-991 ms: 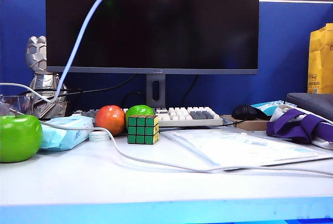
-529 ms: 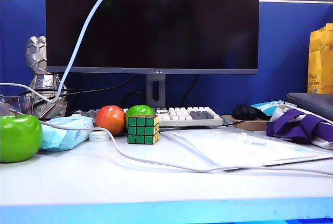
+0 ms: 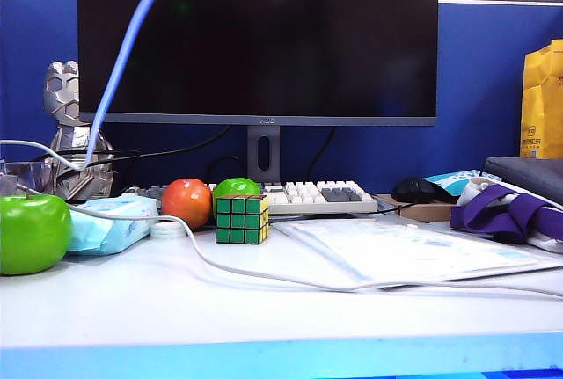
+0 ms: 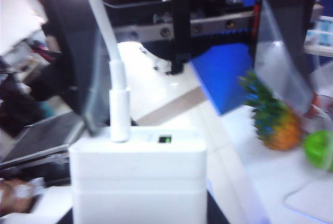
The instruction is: Pick up the Type-C charging cable and the charging base, insert one end of the Type-C charger into the corresponding slot on the base, and finally place the plugged-in charger back on the table.
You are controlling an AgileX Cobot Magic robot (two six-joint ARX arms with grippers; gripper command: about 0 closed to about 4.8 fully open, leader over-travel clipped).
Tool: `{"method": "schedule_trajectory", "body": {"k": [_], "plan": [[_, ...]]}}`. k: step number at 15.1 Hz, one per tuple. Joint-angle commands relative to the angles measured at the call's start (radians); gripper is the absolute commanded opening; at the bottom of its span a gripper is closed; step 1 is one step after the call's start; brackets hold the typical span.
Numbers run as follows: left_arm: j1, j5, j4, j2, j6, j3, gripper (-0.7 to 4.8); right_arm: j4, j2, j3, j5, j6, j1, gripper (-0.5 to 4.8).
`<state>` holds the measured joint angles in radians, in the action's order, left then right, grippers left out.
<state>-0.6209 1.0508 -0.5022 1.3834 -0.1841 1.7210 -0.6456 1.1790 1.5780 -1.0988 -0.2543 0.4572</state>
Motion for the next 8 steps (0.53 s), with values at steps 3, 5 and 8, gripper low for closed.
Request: {"method": "schedule_trajectory", "body": {"k": [3, 5, 8], "plan": [[0.092, 0.061, -0.065, -0.020, 0.016, -0.013, 4.79, -0.047, -0.002, 0.018, 0.327, 0.084, -0.013, -0.05], [0.094, -0.016, -0.098, -0.019, 0.013, -0.013, 4.51, -0.079, -0.006, 0.018, 0.472, 0.123, -0.013, -0.05], [0.092, -0.300, -0.201, -0.018, 0.035, -0.014, 3.55, -0.128, -0.005, 0.017, 0.785, 0.200, -0.013, -0.04]]}}
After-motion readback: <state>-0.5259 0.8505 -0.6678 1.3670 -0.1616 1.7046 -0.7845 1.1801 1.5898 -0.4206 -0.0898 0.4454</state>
